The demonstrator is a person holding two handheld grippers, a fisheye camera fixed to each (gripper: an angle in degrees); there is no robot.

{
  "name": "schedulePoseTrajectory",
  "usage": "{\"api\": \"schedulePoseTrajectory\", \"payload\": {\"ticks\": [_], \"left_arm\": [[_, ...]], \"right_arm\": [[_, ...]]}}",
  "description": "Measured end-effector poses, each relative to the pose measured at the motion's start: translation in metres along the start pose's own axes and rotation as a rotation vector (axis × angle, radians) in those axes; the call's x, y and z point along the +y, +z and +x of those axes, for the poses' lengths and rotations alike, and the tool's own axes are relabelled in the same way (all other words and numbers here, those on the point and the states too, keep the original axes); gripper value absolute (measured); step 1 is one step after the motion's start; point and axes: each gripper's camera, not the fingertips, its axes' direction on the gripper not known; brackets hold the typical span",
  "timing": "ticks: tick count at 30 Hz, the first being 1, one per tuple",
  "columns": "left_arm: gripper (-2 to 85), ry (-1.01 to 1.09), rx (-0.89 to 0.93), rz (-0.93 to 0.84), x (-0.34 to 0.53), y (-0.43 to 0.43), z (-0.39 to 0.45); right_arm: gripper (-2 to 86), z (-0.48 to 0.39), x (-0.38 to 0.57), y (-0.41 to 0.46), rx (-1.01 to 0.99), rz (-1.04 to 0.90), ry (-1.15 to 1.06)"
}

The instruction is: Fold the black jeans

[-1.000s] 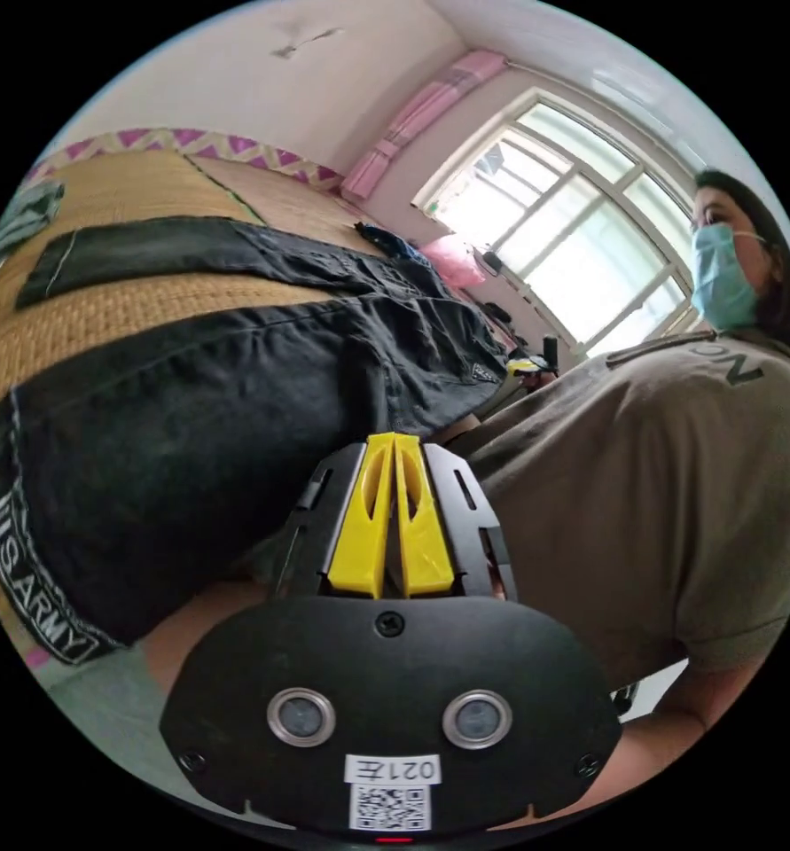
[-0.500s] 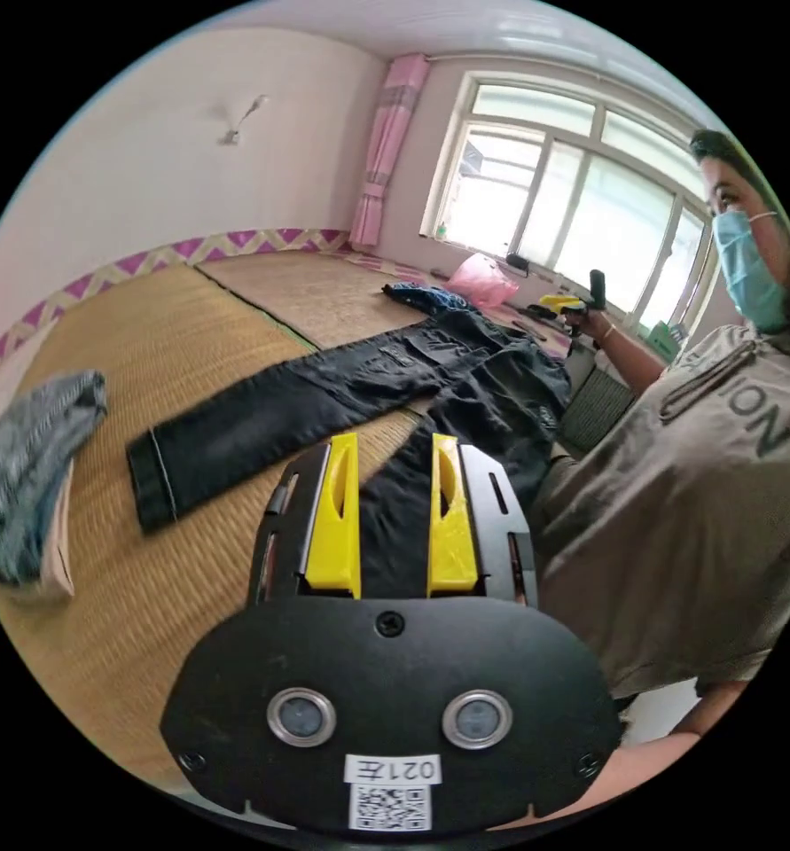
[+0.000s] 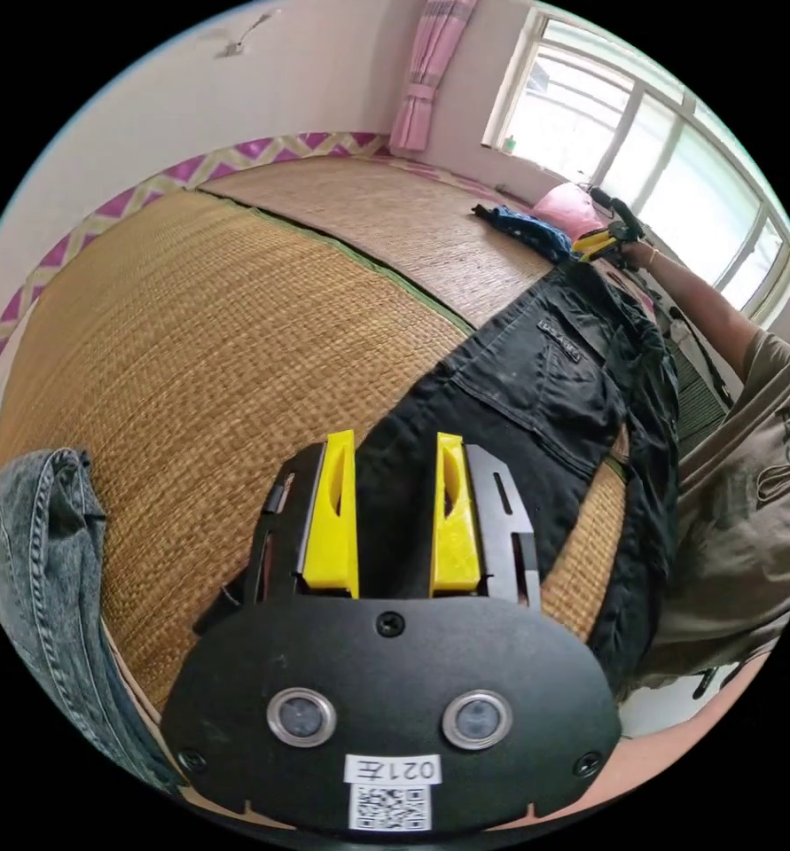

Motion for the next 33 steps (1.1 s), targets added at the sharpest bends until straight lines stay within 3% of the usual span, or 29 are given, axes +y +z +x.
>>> {"api": "schedulePoseTrajectory", "payload": {"ticks": [5, 9, 13, 18, 27, 33], "left_arm": [[-0.1, -0.087, 0.069, 0.005, 0.005, 0.000, -0.010], [-0.9, -0.056, 0.006, -0.014, 0.000, -0.001, 0.011], [-0.9, -0.057, -0.019, -0.015, -0.014, 0.003, 0.014], [-1.0, -0.109, -0.016, 0.016, -0.044, 0.010, -0.002], [-1.0, -0.173, -0.047, 0.017, -0.096, 0.011, -0.016], [-0.9, -0.103, -0.025, 0.090, -0.103, -0.035, 0.000]], "right_arm": [[1.8, -0.023, -0.029, 0.006, -0.110, -0.089, -0.081], [0.1, -0.054, -0.053, -0.014, 0.039, -0.083, -0.102], [-0.2, -0.078, -0.100, 0.007, 0.172, -0.206, -0.127], [-0.3, -0.078, -0.141, 0.010, 0.117, -0.288, -0.127], [-0.4, -0.091, -0.210, 0.010, 0.336, -0.271, -0.008], [0.0, -0.123, -0.208, -0.046, 0.376, -0.140, 0.005]]}}
